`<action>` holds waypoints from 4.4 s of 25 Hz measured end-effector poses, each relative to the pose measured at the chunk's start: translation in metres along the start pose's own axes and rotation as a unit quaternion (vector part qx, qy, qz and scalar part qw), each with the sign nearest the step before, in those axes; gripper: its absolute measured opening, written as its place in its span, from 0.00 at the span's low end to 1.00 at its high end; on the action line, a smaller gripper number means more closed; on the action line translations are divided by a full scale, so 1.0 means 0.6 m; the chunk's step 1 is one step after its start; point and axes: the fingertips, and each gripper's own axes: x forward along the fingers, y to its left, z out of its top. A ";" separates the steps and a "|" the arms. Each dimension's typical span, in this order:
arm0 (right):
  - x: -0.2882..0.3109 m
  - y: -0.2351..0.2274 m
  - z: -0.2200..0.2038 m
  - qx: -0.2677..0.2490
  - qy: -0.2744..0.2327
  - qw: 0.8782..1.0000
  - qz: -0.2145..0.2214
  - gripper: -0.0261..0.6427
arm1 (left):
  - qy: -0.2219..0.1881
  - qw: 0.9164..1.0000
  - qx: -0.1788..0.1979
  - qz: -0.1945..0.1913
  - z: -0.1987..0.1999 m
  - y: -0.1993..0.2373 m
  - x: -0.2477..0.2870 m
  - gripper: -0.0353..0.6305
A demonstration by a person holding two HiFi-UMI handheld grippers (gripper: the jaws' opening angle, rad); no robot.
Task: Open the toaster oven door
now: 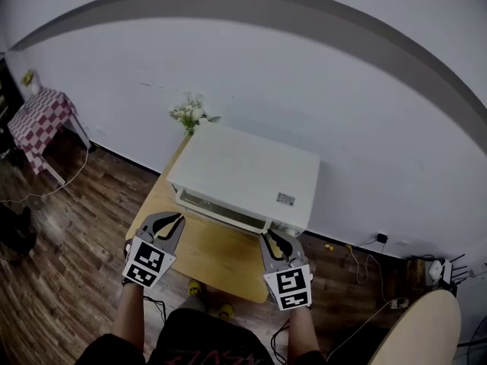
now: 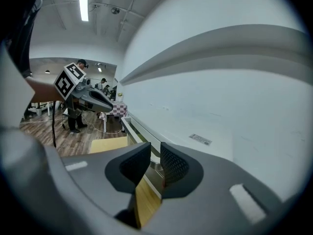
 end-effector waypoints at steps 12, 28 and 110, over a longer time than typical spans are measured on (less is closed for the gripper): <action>0.047 0.022 0.001 -0.082 0.046 0.995 0.044 0.25 | 0.055 0.986 0.111 -0.108 -0.031 0.003 0.077 0.27; 0.097 0.048 -0.031 -0.166 0.127 0.972 0.107 0.29 | 0.117 0.951 0.224 -0.176 -0.066 -0.003 0.127 0.26; 0.011 0.247 -0.220 -0.256 0.175 0.949 0.053 0.21 | 0.097 0.916 0.333 -0.204 -0.279 -0.149 0.008 0.21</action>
